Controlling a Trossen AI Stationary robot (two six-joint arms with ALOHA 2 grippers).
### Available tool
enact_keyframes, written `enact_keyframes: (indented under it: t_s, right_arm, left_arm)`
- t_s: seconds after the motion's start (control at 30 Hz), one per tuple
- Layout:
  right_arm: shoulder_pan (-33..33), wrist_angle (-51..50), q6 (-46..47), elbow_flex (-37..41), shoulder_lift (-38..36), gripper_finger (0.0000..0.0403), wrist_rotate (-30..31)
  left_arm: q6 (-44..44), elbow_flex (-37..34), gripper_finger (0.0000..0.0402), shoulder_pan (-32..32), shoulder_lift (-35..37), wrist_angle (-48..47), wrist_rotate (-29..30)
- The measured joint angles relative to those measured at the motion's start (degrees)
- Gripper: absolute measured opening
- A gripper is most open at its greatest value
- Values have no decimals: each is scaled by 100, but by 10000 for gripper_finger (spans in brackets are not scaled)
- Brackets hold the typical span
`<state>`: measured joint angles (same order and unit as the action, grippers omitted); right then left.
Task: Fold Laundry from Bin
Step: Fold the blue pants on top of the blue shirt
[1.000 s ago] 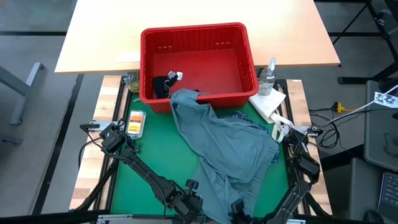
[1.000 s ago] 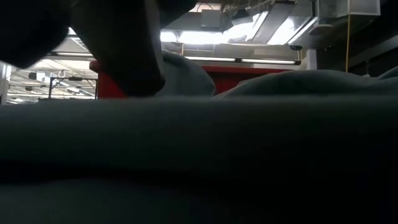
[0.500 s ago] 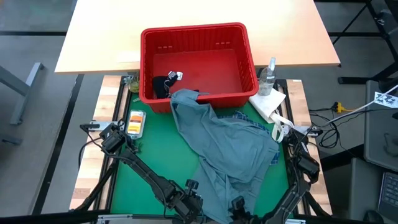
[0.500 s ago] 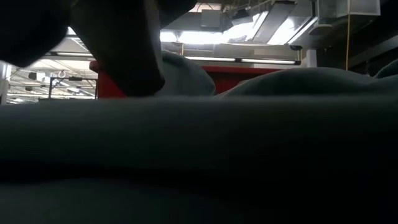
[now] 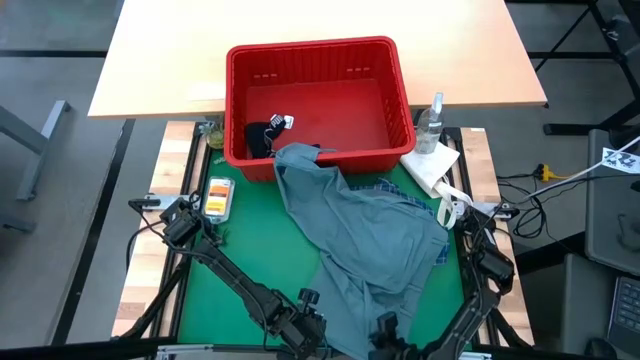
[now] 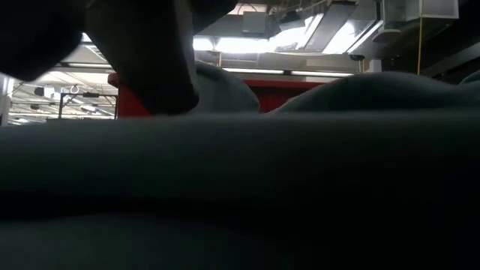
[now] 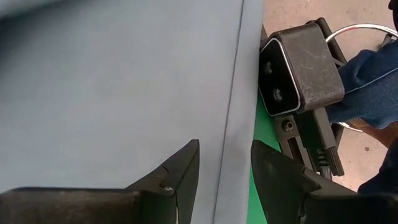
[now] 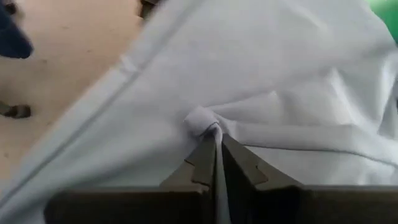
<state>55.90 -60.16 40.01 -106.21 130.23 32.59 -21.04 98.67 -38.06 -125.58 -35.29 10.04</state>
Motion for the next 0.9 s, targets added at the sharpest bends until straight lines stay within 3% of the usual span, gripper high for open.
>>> enact_keyframes:
  t_s: [0.17, 0.43, 0.63, 0.9]
  right_arm:
    - [90, -950, 1308, -4, -79, 5, 196]
    - [458, -2964, 3413, -114, -85, 11, 180]
    - [483, -2980, 3449, -57, -85, 8, -472]
    - [293, -2985, 3303, -55, -85, 42, -683]
  left_arm:
    - [-1, 0, 139, 0, 0, 1, 0]
    - [0, -2, 139, 0, 0, 3, 0]
    - [15, -2, 139, 5, 0, 25, 20]
    - [59, -4, 139, 45, 0, 179, 484]
